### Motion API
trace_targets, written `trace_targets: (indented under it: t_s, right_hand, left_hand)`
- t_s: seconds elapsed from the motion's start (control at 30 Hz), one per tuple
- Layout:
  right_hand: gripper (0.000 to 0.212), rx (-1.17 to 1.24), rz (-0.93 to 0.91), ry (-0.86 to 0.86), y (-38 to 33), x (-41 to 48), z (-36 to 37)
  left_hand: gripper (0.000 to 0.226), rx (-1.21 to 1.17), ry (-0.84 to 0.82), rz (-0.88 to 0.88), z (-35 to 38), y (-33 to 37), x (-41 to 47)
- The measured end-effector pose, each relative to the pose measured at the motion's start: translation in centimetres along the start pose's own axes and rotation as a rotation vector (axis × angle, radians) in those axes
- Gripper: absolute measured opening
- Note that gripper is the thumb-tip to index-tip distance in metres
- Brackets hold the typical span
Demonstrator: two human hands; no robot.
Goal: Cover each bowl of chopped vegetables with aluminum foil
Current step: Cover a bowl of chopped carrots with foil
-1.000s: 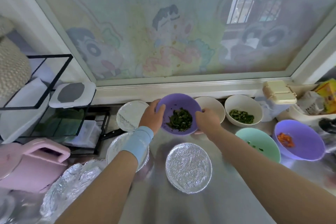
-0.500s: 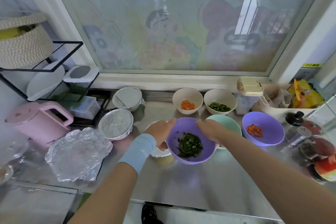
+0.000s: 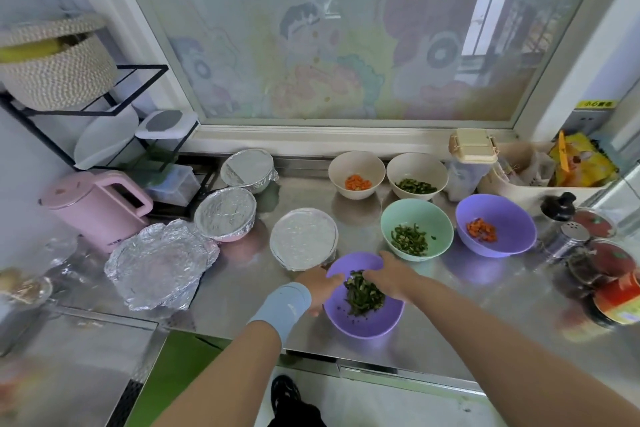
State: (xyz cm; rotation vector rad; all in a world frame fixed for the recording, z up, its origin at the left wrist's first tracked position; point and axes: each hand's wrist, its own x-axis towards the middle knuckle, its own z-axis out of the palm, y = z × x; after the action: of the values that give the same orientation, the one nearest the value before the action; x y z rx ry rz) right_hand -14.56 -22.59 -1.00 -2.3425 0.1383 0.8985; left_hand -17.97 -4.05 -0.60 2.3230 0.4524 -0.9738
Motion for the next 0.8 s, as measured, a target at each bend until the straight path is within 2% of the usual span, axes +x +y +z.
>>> trace_targets:
  t_s: [0.23, 0.37, 0.43, 0.5, 0.57, 0.67, 0.8]
  right_hand:
    - [0.071, -0.204, -0.133, 0.036, -2.0, 0.8, 0.3]
    - [0.064, -0.214, -0.197, 0.077, -4.3, 1.3, 0.1]
    - [0.063, -0.161, -0.172, 0.052, -5.7, 1.9, 0.1]
    - [0.062, -0.138, -0.151, 0.023, -6.5, 3.3, 0.4]
    - [0.06, -0.136, -0.116, 0.006, -7.3, 4.9, 0.7]
    - [0.054, -0.078, -0.046, 0.058, -9.2, 6.0, 0.9]
    - [0.045, -0.035, 0.024, 0.117, -10.8, 8.7, 1.3]
  left_hand:
    - [0.039, 0.0, 0.081, 0.023, -2.6, -0.8, 0.4]
    - [0.031, -0.166, 0.298, -0.042, -5.6, -1.6, 1.4]
    - [0.034, -0.241, 0.426, -0.092, -7.2, -2.0, 1.8]
    - [0.048, -0.379, 0.477, -0.122, -8.4, -2.9, 2.9]
    - [0.055, -0.399, 0.435, -0.124, -9.3, -3.7, 4.6]
    - [0.039, -0.368, 0.31, -0.122, -10.1, -4.6, 7.4]
    - [0.049, -0.265, 0.362, -0.212, -12.6, -3.5, 6.3]
